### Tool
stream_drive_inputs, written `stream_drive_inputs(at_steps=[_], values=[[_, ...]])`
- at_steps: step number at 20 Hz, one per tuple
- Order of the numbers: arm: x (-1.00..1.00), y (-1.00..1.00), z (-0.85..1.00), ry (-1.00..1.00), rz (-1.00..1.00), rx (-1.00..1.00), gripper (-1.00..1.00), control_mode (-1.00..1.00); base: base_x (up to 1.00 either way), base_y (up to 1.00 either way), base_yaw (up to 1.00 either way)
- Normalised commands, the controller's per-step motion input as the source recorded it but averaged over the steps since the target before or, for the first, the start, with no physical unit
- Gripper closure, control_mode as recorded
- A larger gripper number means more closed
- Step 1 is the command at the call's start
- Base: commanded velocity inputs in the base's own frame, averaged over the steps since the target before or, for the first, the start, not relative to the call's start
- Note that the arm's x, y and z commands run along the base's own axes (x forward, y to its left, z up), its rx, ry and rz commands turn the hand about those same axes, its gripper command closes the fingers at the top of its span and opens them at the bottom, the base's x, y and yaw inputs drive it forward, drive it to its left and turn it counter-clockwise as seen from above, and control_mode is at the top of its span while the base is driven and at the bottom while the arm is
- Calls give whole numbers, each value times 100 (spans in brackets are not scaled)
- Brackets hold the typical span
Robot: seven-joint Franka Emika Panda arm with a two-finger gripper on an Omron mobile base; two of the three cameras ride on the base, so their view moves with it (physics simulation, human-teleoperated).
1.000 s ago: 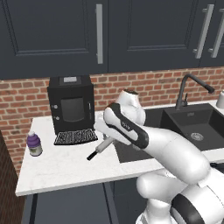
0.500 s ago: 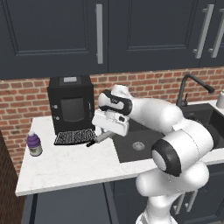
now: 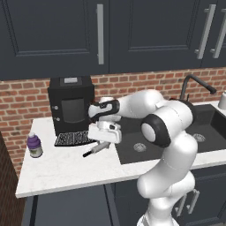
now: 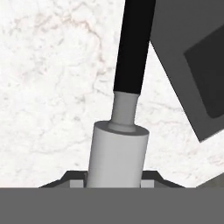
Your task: Pick the rolling pin from the drawer and place it on the counter.
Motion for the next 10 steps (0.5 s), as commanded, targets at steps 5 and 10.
stream_drive_inputs(at_steps=[5, 10], values=[[0, 28, -13, -10, 0, -8, 100, -100, 0, 0, 0], [0, 9, -12, -11, 0, -4, 100, -100, 0, 0, 0]])
